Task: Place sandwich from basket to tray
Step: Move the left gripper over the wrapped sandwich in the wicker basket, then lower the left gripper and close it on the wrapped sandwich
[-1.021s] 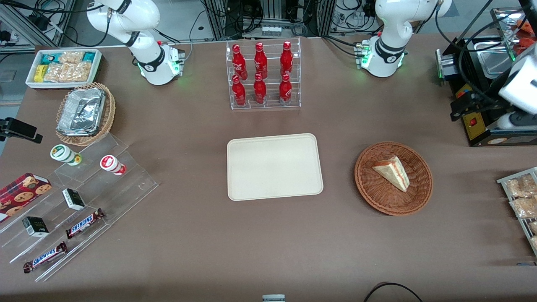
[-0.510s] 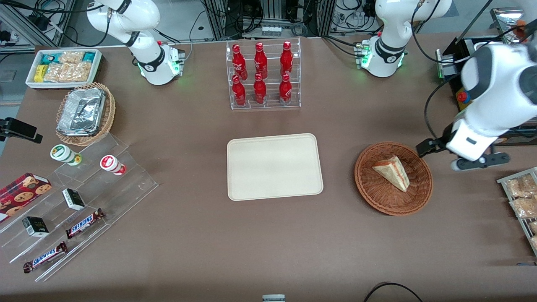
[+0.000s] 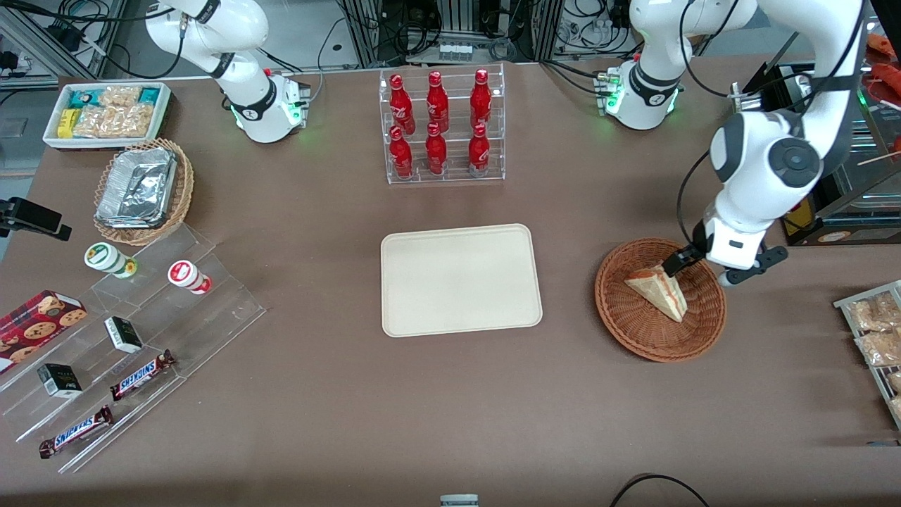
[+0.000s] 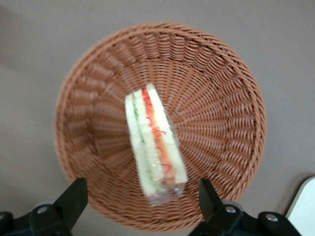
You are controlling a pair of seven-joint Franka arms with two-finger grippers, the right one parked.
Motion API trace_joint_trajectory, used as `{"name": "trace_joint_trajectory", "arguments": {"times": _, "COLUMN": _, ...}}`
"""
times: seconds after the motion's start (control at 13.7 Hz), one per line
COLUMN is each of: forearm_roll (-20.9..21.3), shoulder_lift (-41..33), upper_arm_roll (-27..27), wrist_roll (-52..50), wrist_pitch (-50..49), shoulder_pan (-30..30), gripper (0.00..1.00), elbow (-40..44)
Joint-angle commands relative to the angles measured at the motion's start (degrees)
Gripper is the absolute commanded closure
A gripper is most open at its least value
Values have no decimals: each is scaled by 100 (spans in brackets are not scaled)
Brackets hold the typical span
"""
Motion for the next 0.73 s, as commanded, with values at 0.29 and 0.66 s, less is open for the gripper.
{"name": "trace_joint_trajectory", "arguments": {"times": 0.29, "forearm_roll": 97, "shoulder_lift": 610, "upper_arm_roll": -122, "wrist_roll": -820, "wrist_pitch": 652, "shoulder_pan": -50, "gripper": 0, "elbow": -106}}
{"name": "trace_joint_trajectory", "arguments": {"times": 0.66, "forearm_roll": 80, "shoulder_lift": 882, "upper_arm_roll": -60, "wrist_roll": -1143, "wrist_pitch": 836, "shoulder_pan": 3, "gripper": 2, "elbow": -37}}
